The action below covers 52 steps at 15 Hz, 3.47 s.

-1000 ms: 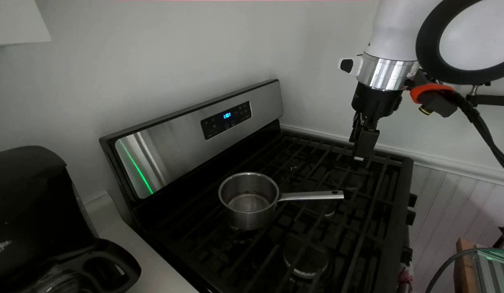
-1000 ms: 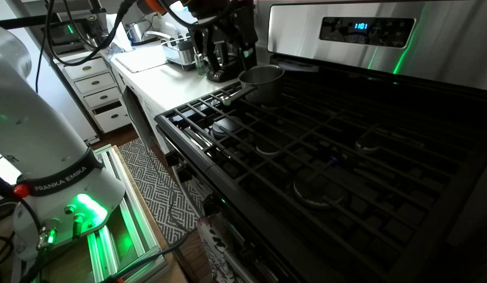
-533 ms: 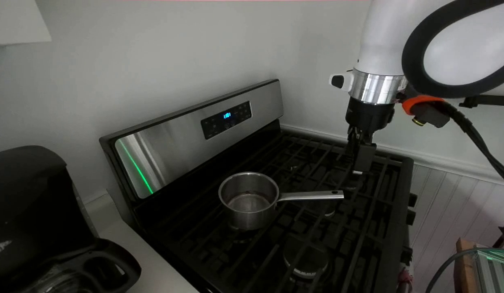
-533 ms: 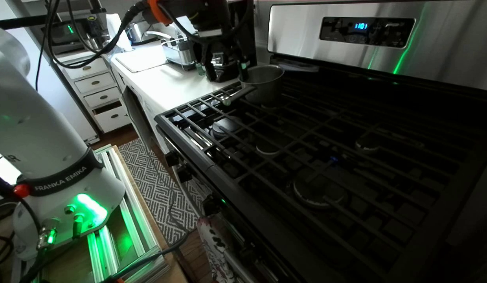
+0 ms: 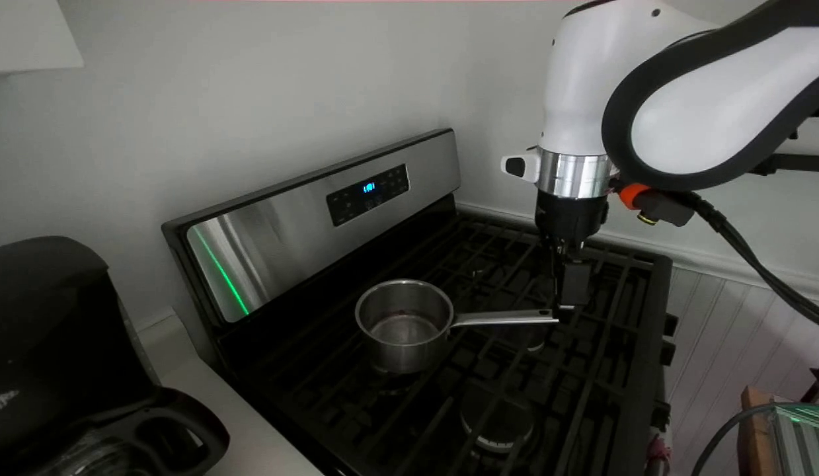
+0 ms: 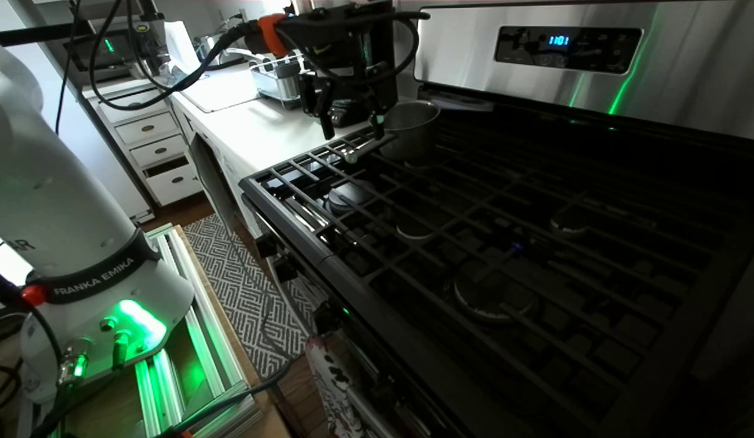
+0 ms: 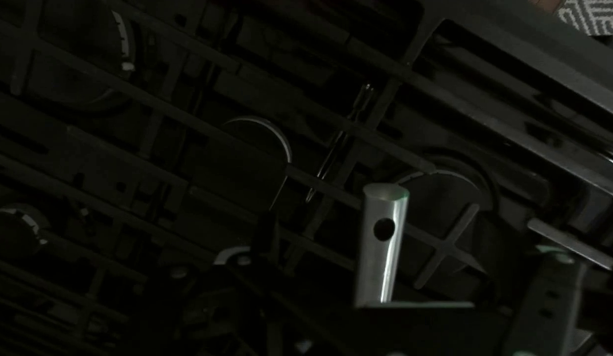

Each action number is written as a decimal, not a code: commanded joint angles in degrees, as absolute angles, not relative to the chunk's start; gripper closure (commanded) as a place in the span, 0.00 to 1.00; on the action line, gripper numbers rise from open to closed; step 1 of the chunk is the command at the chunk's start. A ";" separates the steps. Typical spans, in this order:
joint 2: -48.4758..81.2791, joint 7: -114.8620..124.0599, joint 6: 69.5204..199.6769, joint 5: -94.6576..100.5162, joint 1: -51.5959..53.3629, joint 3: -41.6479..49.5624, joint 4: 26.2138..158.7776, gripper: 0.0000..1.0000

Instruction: Move the pot to the right

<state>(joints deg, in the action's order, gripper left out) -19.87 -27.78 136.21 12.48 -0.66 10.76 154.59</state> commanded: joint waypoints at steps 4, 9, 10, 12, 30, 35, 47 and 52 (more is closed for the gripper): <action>-12.06 -29.72 139.10 10.16 0.71 8.91 149.17 0.25; -8.69 -29.94 139.04 9.82 0.94 7.24 146.80 0.05; -8.18 -30.03 138.86 9.73 0.92 6.95 146.48 0.00; -7.16 -30.32 138.55 9.52 0.85 6.43 145.96 0.00; -3.76 -34.04 137.16 11.13 -1.32 5.95 143.82 0.93; -4.76 -36.58 136.92 12.91 -1.64 6.00 145.28 0.93; -7.13 -41.56 132.58 21.90 -3.63 6.08 146.94 0.93; -9.38 -41.94 129.44 27.66 -3.35 5.68 148.18 0.93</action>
<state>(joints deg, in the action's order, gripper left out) -5.79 -41.13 131.79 23.71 -2.63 6.44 145.45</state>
